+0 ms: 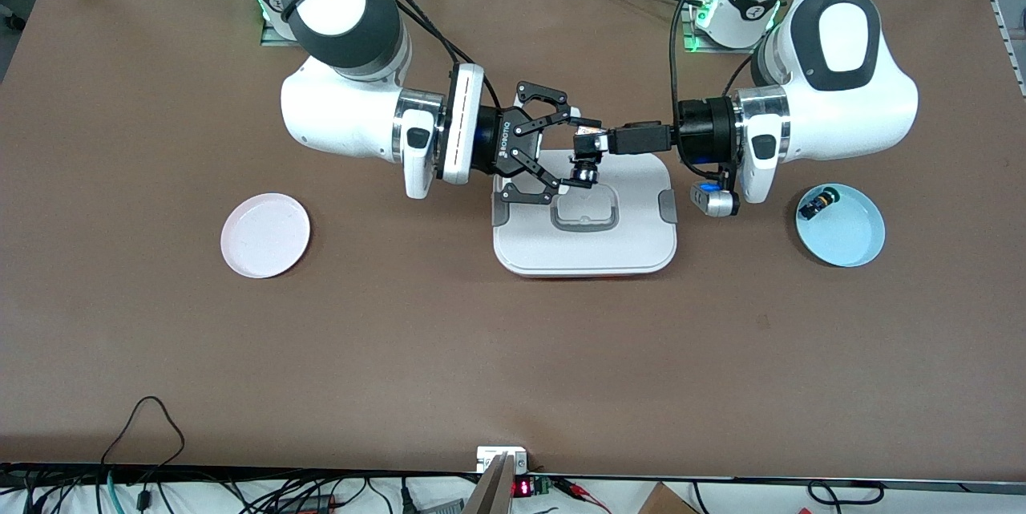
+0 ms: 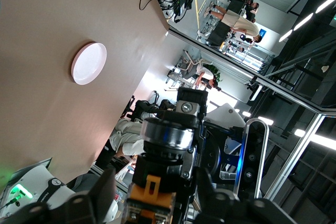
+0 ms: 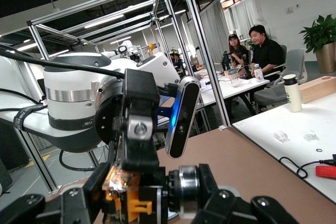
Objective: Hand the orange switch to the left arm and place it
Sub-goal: 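Grasp the switch with the left gripper while the right gripper opens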
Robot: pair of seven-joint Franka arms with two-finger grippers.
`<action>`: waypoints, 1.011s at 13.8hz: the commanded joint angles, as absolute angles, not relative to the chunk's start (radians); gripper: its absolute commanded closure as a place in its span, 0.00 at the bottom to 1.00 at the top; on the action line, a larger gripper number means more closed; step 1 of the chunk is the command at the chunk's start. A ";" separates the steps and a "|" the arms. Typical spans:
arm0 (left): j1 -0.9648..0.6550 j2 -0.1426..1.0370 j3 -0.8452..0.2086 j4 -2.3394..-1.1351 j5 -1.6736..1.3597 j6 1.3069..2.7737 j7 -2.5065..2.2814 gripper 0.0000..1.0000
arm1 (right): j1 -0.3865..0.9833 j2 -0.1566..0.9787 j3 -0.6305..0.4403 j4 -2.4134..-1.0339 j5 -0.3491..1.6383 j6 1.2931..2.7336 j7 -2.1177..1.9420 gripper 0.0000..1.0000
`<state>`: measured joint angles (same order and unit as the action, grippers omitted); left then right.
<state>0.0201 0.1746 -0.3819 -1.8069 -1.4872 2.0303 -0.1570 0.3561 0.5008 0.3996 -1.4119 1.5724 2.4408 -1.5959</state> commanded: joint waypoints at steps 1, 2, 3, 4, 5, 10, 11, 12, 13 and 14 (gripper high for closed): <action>0.026 0.160 -0.390 -1.816 -1.508 2.042 -0.117 0.82 | 0.367 0.512 0.394 -1.385 1.601 2.445 -1.623 0.77; 0.026 0.160 -0.390 -1.818 -1.506 2.040 -0.092 0.88 | 0.367 0.512 0.393 -1.385 1.601 2.445 -1.624 0.77; 0.026 0.160 -0.390 -1.818 -1.506 2.039 -0.083 0.96 | 0.367 0.512 0.393 -1.385 1.603 2.445 -1.623 0.77; 0.028 0.160 -0.388 -1.818 -1.506 2.039 -0.084 0.99 | 0.367 0.512 0.393 -1.385 1.603 2.445 -1.623 0.77; 0.028 0.160 -0.388 -1.818 -1.506 2.039 -0.084 1.00 | 0.368 0.512 0.393 -1.385 1.603 2.445 -1.623 0.77; 0.041 0.156 -0.379 -1.818 -1.497 2.030 -0.092 1.00 | 0.370 0.505 0.393 -1.393 1.692 2.445 -1.621 0.00; 0.051 0.155 -0.376 -1.818 -1.494 2.017 -0.094 1.00 | 0.370 0.503 0.391 -1.393 1.704 2.447 -1.620 0.00; 0.058 0.150 -0.374 -1.821 -1.491 2.002 -0.095 1.00 | 0.370 0.502 0.391 -1.393 1.703 2.447 -1.617 0.00; 0.061 0.144 -0.365 -1.825 -1.488 1.994 -0.095 1.00 | 0.365 0.500 0.391 -1.396 1.704 2.447 -1.612 0.00; 0.070 0.143 -0.356 -1.828 -1.476 1.973 -0.094 1.00 | 0.353 0.486 0.384 -1.414 1.704 2.442 -1.611 0.00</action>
